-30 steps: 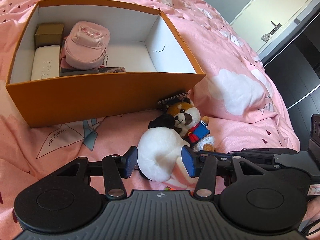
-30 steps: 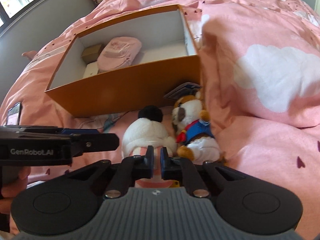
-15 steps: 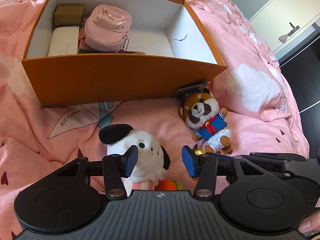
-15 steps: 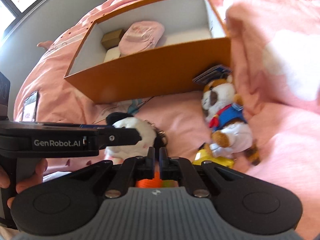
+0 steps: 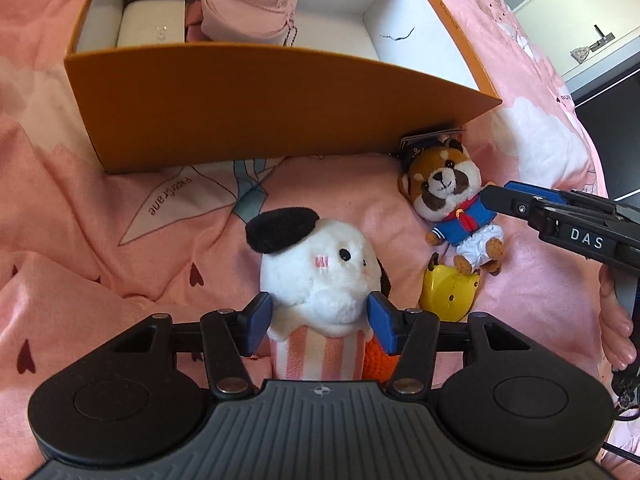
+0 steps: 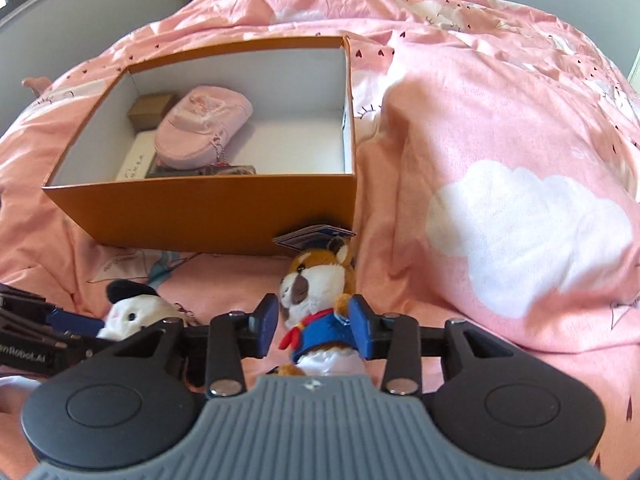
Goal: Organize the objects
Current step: 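Grasp the white plush toy with the left gripper while the right gripper grasps the brown dog plush, then carry both plush toys over the orange box and lower them inside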
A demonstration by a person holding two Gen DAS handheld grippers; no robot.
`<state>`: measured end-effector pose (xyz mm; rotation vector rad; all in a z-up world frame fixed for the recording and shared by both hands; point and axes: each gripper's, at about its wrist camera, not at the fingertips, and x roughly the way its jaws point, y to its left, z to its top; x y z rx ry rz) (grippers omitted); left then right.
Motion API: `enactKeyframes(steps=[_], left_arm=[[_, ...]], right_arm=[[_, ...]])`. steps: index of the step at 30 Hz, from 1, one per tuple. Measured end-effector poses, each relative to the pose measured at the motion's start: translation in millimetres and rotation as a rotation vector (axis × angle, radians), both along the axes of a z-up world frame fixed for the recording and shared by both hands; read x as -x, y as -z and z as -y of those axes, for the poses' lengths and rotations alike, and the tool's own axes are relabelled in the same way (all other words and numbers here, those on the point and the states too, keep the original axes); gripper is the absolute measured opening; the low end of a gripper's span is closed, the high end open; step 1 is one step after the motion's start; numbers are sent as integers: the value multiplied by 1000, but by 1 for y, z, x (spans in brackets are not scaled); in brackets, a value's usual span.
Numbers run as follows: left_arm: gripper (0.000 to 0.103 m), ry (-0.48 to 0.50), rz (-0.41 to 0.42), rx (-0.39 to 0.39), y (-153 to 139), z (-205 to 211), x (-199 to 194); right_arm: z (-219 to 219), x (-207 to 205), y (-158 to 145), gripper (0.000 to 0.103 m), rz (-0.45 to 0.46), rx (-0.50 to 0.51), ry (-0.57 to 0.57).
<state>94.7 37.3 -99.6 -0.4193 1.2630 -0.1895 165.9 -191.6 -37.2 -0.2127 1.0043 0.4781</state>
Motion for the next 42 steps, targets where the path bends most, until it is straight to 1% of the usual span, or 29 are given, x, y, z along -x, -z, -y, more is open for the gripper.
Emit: enactKeyframes(steps=[4,6,9,13,16,20,24,28,32,35,42], left_arm=[[67,-10,2,12,8,0,-3],[70,-22,-9,32,12,-3,-7],[71,-36,-22,59,16,-5,-10],[72,-64,-44,115,24,-10,-15],[74,-75,-53,142,26,-11,-17],[74,-76,-58,169,29,-7,-19],[72,-71,-41,153,26,-2,-20],[69,-72,-10,136,16,1,-14],[68,-73,50,115,-3,0,-5],[68,-76,101,118,-19,-2,-1],[68,-98,218,124,-58,-8,6]], right_arm=[[0,-19,18,43,-67,22,-1],[1,-27,27,43,-109,18,8],[1,-36,36,47,-161,-7,13],[-6,-41,46,47,-203,-11,3],[-10,-41,51,46,-217,-11,-3],[-13,-37,51,44,-205,5,-13],[-14,-32,47,42,-188,15,-15],[-13,-23,33,40,-162,10,-21],[-12,-10,14,40,-117,3,-44],[-12,-2,-1,40,-75,4,-60],[-12,12,-35,40,-19,-55,-82]])
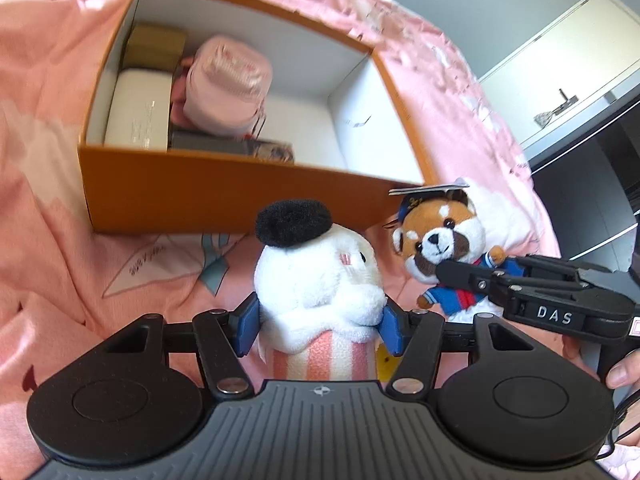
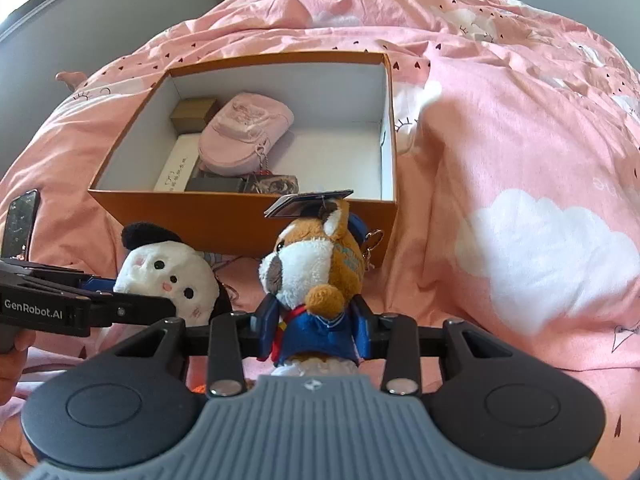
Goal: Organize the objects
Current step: 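Carry both plush toys over the orange box and lower them inside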
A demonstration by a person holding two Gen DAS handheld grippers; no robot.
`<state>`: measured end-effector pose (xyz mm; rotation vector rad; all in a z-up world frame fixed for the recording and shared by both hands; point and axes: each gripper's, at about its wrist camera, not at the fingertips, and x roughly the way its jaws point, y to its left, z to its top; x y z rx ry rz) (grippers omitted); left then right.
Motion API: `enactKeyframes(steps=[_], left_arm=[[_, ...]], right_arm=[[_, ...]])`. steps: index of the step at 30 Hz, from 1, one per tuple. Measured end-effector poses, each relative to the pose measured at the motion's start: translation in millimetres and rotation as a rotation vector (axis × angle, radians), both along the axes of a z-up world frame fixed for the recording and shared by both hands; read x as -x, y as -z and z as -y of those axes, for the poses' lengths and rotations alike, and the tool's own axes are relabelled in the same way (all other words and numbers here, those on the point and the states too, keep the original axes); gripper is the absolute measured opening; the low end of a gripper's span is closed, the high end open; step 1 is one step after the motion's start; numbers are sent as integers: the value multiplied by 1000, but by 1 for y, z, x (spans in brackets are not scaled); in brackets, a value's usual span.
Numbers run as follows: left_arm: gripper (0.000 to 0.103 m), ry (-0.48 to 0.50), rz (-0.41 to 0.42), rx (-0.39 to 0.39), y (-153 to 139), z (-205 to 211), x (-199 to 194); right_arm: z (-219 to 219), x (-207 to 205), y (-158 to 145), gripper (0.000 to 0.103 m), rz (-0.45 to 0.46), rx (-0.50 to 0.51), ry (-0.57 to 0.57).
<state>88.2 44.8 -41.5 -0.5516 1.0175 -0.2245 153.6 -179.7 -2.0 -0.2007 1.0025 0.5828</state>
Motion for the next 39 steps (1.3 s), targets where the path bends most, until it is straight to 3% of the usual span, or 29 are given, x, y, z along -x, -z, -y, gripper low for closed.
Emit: enactKeyframes(steps=[10,20,25,35,39], left_arm=[[68,-39,162,10,-46,-11,-16],[68,-129,254,-40,-71,-27,-49],[68,-169,231,-19,-62,-44,-78],[68,-172,95,99,-4,-32,-120],[68,-183,72,95,9,-32,-133]], right_arm=[[0,5,-48,40,110,-59,-24],[-12,-23,-71,40,136,-154,-3],[-19,-56,-67,40,97,-200,51],[-27,-111,-12,40,-66,-188,143],[-30,-124,1,40,-95,-187,155]])
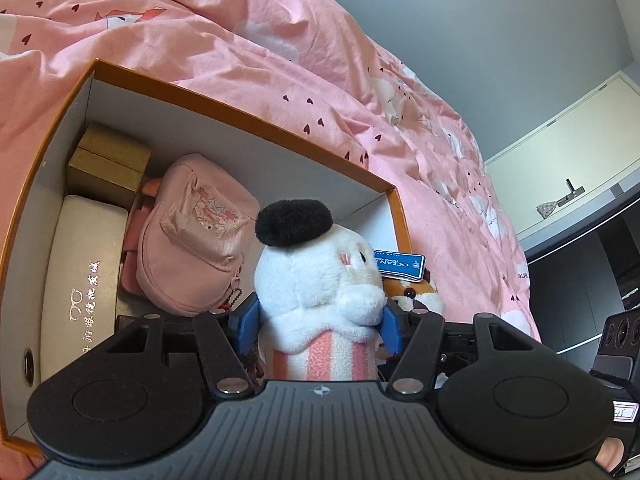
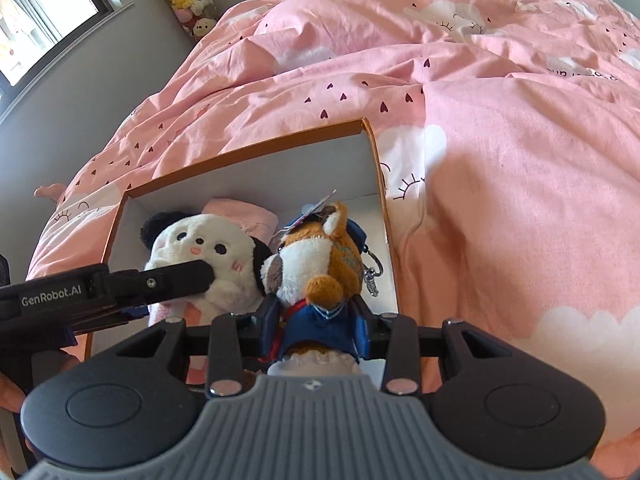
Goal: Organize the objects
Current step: 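Carry both plush toys over the orange box and lower them inside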
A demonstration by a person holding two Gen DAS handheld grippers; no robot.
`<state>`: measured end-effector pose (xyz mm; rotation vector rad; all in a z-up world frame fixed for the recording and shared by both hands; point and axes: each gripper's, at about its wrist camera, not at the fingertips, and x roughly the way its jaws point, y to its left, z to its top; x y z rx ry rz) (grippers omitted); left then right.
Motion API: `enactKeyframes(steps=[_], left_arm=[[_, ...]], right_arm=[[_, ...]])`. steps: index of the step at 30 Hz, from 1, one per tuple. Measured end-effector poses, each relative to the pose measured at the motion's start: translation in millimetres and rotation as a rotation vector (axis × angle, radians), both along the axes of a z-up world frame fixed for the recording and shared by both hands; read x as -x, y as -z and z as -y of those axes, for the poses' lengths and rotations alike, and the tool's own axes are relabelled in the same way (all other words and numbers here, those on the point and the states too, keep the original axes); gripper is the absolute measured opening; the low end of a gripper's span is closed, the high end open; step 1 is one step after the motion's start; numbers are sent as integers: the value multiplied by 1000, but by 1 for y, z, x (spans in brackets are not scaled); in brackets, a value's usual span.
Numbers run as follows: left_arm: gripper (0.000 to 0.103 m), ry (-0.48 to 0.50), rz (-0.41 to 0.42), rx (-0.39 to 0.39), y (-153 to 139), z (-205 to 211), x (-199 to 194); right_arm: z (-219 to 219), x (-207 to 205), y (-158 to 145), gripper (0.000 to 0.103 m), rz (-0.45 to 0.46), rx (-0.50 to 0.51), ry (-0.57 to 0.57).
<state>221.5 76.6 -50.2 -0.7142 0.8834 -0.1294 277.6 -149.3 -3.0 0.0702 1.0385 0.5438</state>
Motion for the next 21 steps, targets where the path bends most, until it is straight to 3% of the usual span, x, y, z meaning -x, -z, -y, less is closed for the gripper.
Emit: enactKeyframes(steps=[7,14,21], left_arm=[[68,-12,-9,-27,10,-4,-22],[68,9,11,-109,13,-3,-53],[68,26,-31,-170,25,2,-75]], right_arm=[[-14,-25,12,39,-10,24,11],[-28,-51,18,39,8,6,41],[-56,-58,32,39,137,150,-85]])
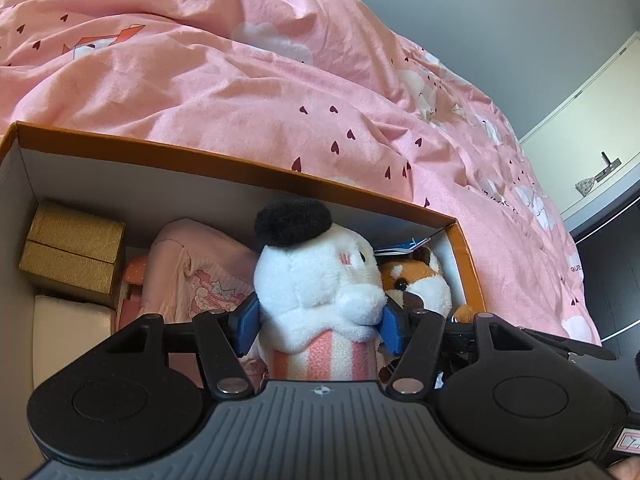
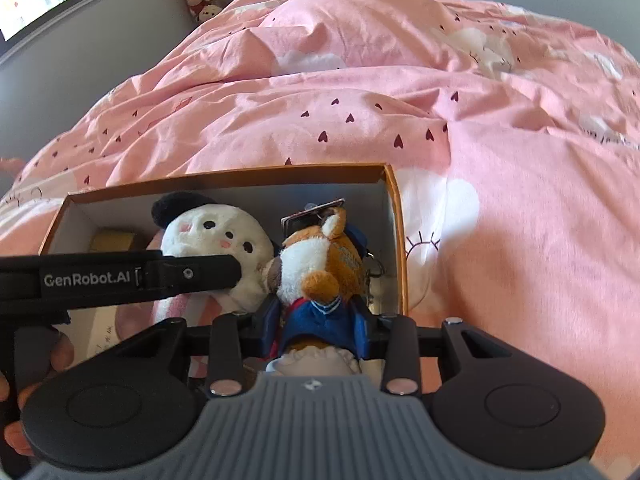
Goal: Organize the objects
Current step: 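Carry both plush toys over the orange box and lower them inside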
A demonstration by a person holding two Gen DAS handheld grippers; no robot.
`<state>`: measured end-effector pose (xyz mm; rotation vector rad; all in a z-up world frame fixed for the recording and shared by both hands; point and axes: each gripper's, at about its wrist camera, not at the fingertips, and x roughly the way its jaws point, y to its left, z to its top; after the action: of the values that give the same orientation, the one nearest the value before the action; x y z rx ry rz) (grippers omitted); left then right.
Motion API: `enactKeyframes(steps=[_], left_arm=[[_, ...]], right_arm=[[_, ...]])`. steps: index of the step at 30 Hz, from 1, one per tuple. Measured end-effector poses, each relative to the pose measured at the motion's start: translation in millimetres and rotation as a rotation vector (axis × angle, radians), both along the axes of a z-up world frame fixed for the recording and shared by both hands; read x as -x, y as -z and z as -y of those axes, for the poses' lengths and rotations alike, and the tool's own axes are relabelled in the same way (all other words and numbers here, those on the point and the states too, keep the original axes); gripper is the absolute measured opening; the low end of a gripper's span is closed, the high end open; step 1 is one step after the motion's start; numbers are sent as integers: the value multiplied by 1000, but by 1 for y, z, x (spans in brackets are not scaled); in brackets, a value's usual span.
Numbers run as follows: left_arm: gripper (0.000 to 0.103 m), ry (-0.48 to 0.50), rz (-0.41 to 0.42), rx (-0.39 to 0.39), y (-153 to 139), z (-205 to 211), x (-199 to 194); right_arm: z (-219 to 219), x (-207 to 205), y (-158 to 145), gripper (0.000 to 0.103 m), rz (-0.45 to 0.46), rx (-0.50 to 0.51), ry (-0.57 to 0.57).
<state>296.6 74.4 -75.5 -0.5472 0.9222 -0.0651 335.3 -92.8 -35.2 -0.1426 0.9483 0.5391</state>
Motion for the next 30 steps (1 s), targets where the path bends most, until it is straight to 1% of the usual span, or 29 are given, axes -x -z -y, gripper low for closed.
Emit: enactKeyframes(steps=[4,10,13,14,16,18,22,23,24,25,26,28,29,30], left_arm=[[69,16,-21,-56,3,8,-9],[73,43,-55,-93,11,15,-20],[77,65,-67,-118,12,19,-23],[80,76,-72,-128,13,21,-24],[82,92,-75,-127,12,21,-24],[84,107,-83,-109,9,18,-23],[86,129,-82,-87,0,10,-16],[85,138,-82,-83,-2,8,-15],[80,144,-81,-75,-5,7,-13],[77,150,-80,-68,-6,5,-12],[70,155,-80,-63,-7,5,-10],[63,169,-86,-74,-7,6,-10],[55,170,-90,-86,-5,8,-10],[52,173,-88,-82,-3,8,-10]], right_arm=[[-15,-2,6,39,63,100,-69],[-34,-3,20,39,139,256,-172],[-41,-3,26,40,159,321,-218],[-43,-3,28,40,164,342,-233],[-48,-3,33,40,174,390,-270],[-51,-4,36,40,175,421,-298],[-48,-8,31,42,161,417,-334],[-47,-8,29,44,160,415,-345],[-46,-7,26,46,159,408,-358],[-45,-6,22,55,156,398,-371],[-43,-6,20,60,149,392,-382],[-40,-5,14,61,144,398,-395],[-39,-3,12,60,140,396,-404],[-37,-2,10,56,136,395,-411]])
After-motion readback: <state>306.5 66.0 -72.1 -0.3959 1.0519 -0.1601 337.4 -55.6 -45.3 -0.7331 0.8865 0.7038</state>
